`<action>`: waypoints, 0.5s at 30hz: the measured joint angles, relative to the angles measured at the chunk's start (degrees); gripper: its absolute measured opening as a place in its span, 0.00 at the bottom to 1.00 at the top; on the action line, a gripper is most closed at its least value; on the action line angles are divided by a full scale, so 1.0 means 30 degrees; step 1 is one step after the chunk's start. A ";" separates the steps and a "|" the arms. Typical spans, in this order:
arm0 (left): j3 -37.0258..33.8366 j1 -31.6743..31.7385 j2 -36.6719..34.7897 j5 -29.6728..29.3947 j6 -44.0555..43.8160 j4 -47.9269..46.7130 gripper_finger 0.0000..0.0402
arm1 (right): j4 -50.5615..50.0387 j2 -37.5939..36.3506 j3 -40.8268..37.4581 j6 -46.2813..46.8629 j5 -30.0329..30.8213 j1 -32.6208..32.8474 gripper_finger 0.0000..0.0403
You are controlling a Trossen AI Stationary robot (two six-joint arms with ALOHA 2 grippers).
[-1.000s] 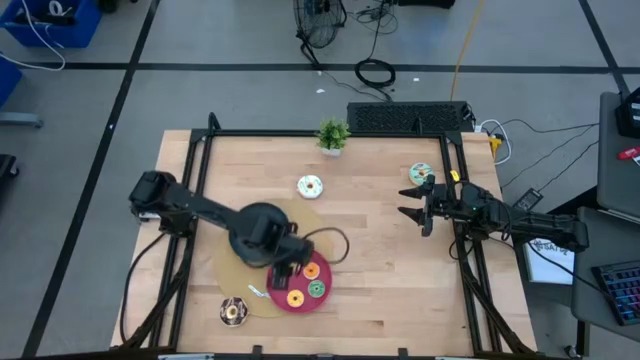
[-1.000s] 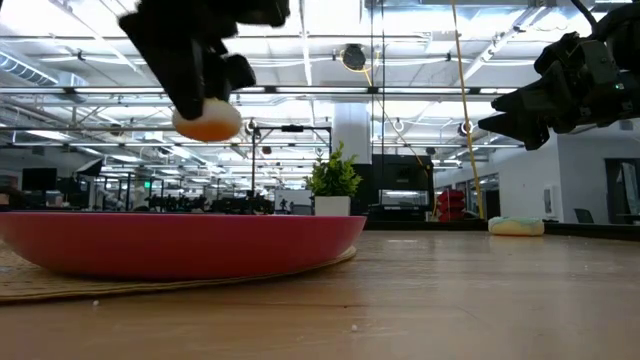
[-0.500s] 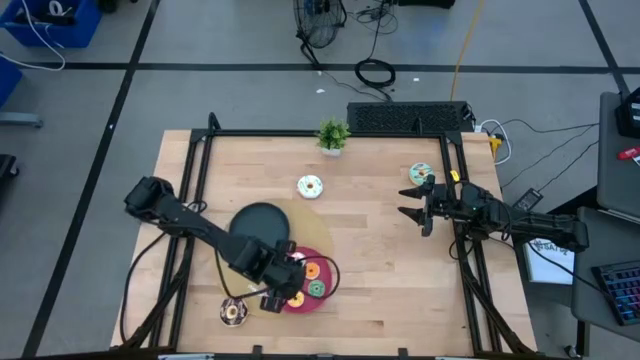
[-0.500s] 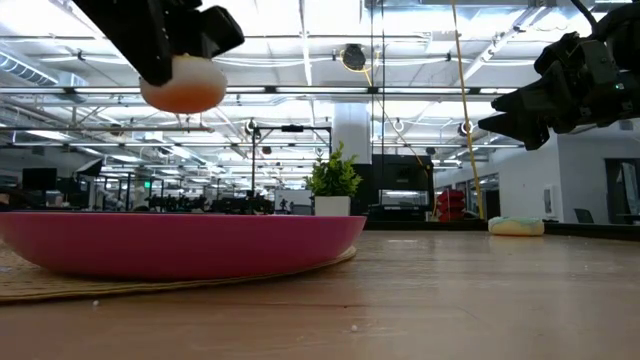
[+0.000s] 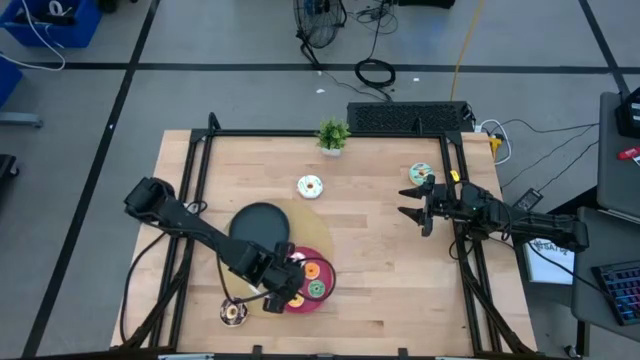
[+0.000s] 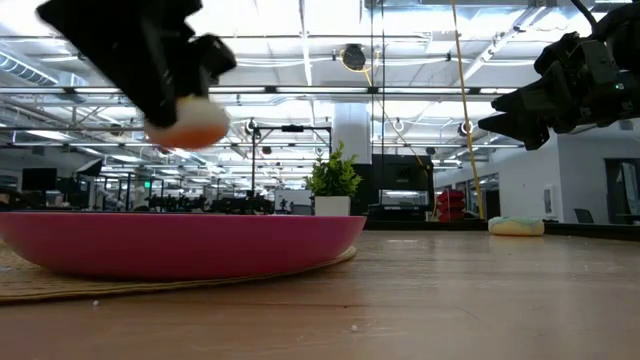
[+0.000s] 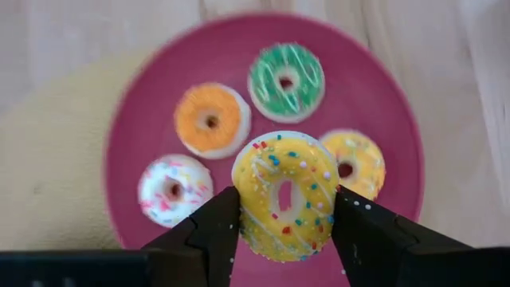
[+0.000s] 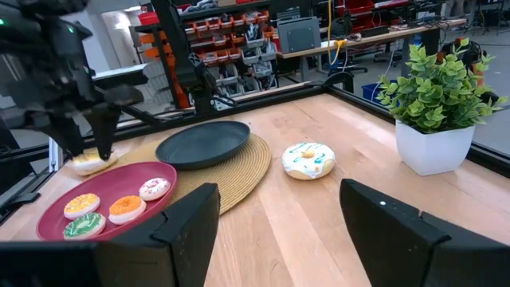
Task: Pick & Place donuts
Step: Put the small yellow donut into the pink plate
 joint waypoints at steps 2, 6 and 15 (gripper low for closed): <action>-0.0522 0.0129 0.0007 0.0412 0.0289 0.0298 0.46 | 0.0002 0.0000 0.0000 0.0000 0.0000 -0.0006 0.61; -0.0897 0.0252 0.0007 0.0242 -0.0792 0.0004 0.45 | -0.0003 0.0000 0.0000 0.0000 0.0000 -0.0007 0.61; -0.2793 0.0680 0.0007 0.0337 -0.1979 0.1582 0.46 | 0.0003 0.0000 0.0000 0.0002 0.0000 -0.0006 0.61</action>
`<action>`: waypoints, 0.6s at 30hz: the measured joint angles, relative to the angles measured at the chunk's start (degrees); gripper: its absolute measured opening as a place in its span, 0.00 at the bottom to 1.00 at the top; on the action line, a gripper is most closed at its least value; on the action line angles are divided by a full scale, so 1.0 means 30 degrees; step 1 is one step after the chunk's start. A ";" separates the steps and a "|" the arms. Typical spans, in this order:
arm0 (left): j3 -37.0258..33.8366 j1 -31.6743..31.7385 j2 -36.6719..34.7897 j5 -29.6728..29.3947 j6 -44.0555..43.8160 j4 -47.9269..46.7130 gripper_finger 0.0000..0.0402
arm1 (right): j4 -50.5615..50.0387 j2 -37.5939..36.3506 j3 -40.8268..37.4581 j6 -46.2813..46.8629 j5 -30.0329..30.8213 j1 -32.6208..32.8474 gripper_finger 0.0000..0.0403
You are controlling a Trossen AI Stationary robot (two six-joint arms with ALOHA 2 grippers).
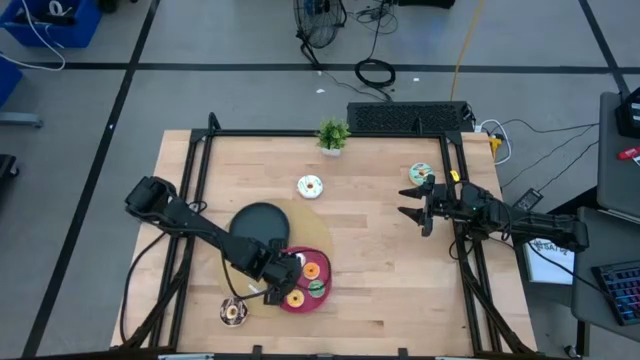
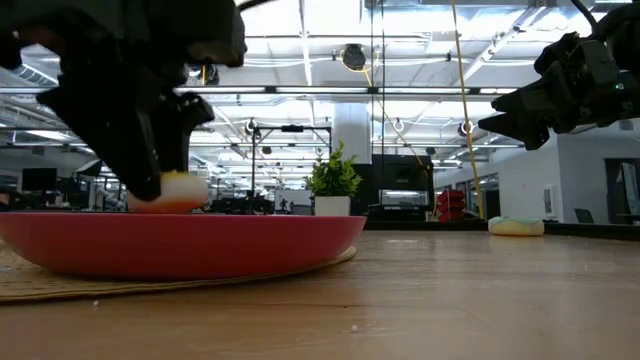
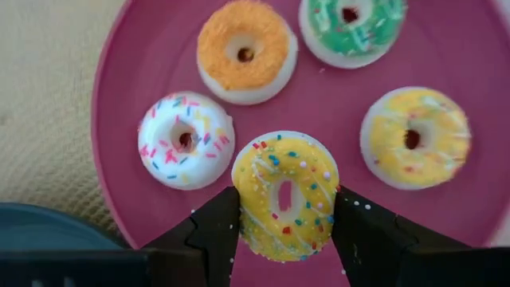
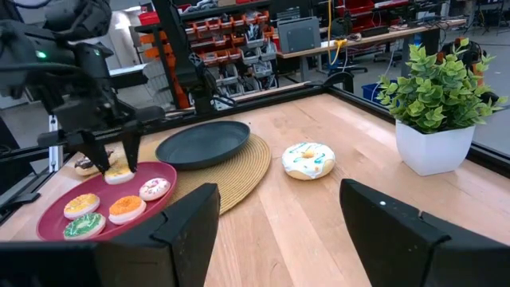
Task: Pick & Place donuts
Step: Put the small yellow donut into the pink plate
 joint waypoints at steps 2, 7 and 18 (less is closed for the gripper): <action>-0.0395 0.0148 0.0000 0.0063 -0.0318 0.0564 0.46 | 0.0000 0.0000 0.0000 -0.0002 0.0000 0.0002 0.61; -0.0783 0.0346 0.0000 0.0743 -0.0928 0.0745 0.46 | 0.0000 0.0000 0.0000 -0.0002 0.0000 0.0003 0.61; -0.1053 0.0384 0.0000 0.0718 0.0516 0.1114 0.46 | 0.0000 0.0000 0.0000 0.0001 0.0000 0.0006 0.61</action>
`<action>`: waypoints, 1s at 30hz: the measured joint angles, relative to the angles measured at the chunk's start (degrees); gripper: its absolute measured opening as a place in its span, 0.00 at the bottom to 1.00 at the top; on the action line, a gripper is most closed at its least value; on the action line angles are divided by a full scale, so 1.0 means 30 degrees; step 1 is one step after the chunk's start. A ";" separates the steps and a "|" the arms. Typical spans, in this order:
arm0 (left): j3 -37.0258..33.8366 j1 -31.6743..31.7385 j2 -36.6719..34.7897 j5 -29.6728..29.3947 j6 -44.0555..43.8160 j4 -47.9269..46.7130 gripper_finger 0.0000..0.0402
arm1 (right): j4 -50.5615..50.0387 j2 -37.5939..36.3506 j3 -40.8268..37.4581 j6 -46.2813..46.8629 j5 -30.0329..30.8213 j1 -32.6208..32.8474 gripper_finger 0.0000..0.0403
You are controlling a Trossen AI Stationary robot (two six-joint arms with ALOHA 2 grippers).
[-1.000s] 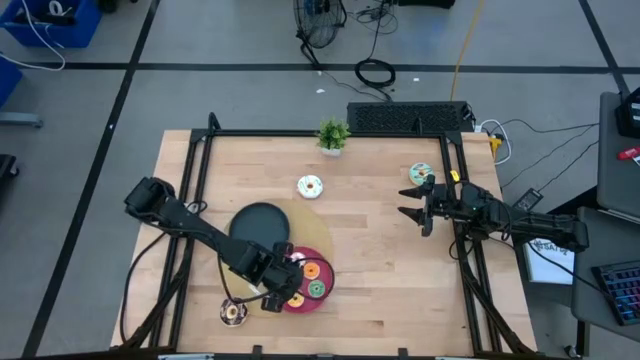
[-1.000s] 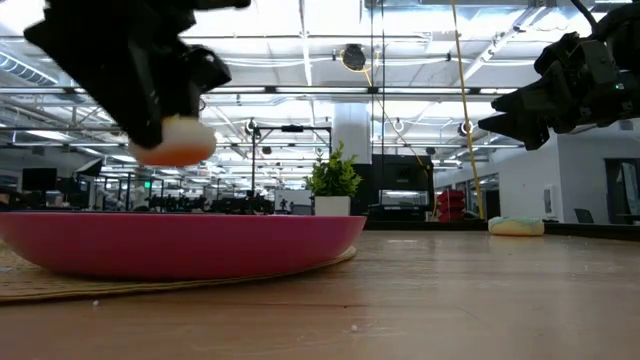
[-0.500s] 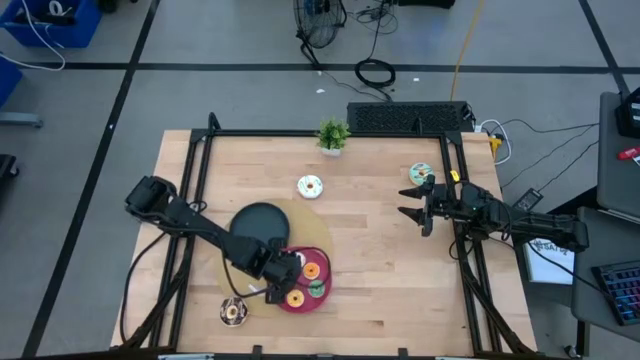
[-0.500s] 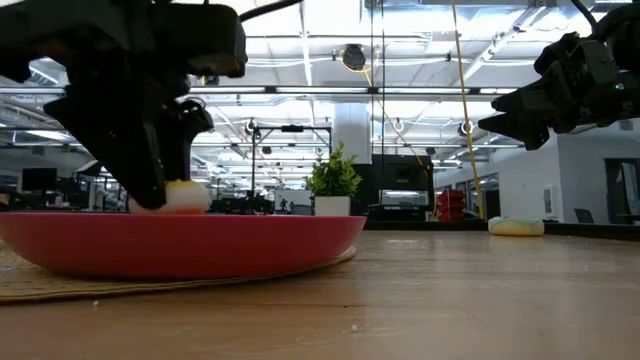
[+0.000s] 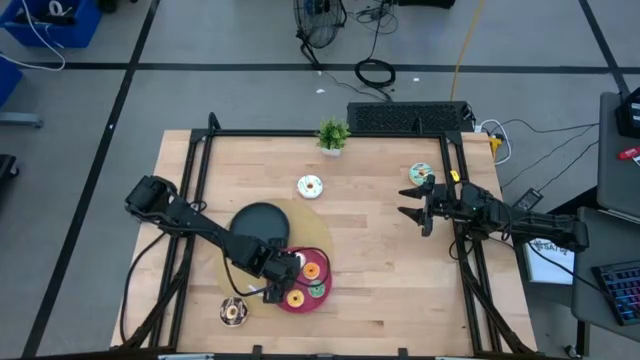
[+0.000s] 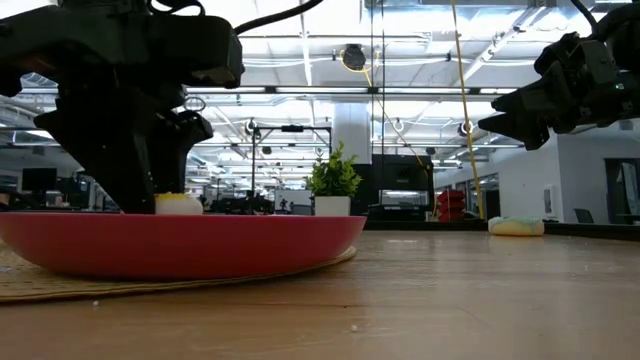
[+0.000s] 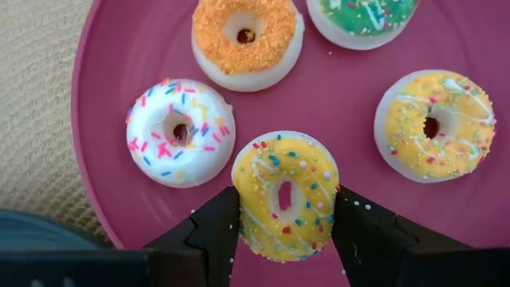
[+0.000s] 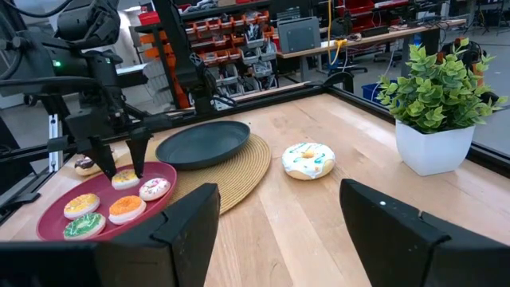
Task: Pick & Place donuts
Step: Put the small yellow donut into the pink plate, then put the large black donut into the black plate
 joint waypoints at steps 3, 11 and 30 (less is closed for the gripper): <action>0.0021 0.0000 0.0000 0.0004 0.0045 0.0099 0.46 | 0.0000 0.0000 0.0000 -0.0003 0.0000 -0.0003 0.61; 0.0029 0.0000 0.0000 0.0123 -0.0956 0.0131 0.46 | 0.0000 0.0000 0.0000 -0.0001 0.0000 0.0000 0.61; 0.0051 0.0211 0.0000 0.1154 -0.2509 -0.0077 0.70 | 0.0000 0.0000 0.0000 0.0000 0.0000 0.0000 0.61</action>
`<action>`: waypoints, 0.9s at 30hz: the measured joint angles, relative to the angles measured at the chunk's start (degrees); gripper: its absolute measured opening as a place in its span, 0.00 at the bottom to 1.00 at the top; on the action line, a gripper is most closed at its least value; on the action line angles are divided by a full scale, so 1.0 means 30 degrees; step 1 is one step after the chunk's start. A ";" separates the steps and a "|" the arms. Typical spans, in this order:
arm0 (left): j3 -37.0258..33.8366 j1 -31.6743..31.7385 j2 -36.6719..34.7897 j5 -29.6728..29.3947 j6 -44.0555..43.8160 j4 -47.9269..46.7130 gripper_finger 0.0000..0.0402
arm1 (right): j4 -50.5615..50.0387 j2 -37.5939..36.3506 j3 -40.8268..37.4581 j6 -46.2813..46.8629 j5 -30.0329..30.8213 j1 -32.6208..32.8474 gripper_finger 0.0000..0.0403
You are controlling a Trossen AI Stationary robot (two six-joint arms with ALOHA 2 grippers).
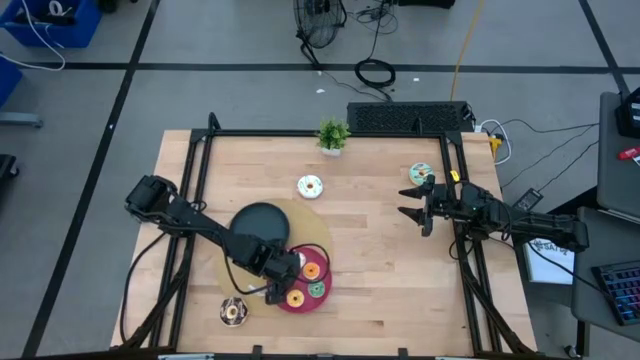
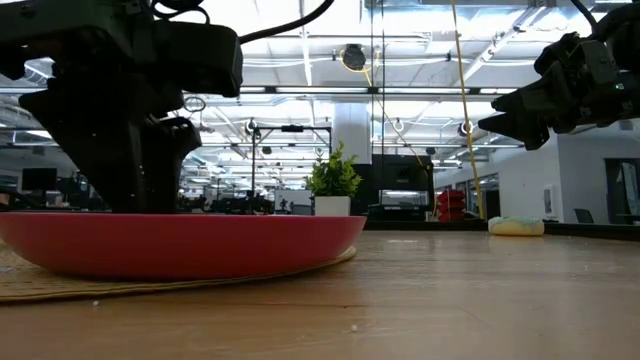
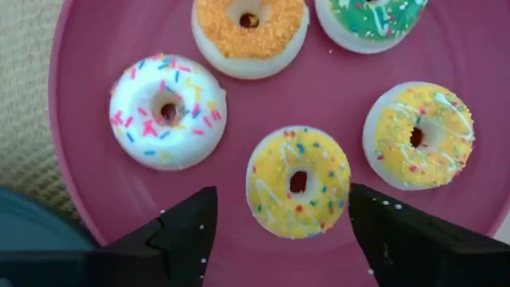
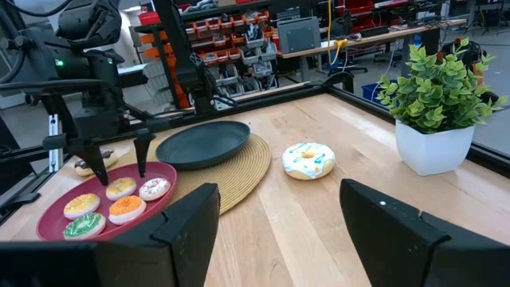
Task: Pick & Place donuts
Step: Put the large black donut into the black plate
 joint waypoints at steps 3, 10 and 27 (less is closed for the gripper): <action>0.0007 0.0000 0.0000 0.0058 0.1055 -0.0003 0.75 | 0.0000 0.0000 0.0000 0.0000 0.0000 0.0000 0.61; 0.0015 0.0078 -0.0919 0.1544 0.1954 -0.0581 0.80 | 0.0000 0.0000 0.0000 -0.0002 0.0000 -0.0001 0.61; 0.0007 -0.3644 -0.2091 0.8359 -0.4838 -0.1535 0.78 | 0.0044 0.0007 0.0000 0.0000 0.0000 -0.0007 0.61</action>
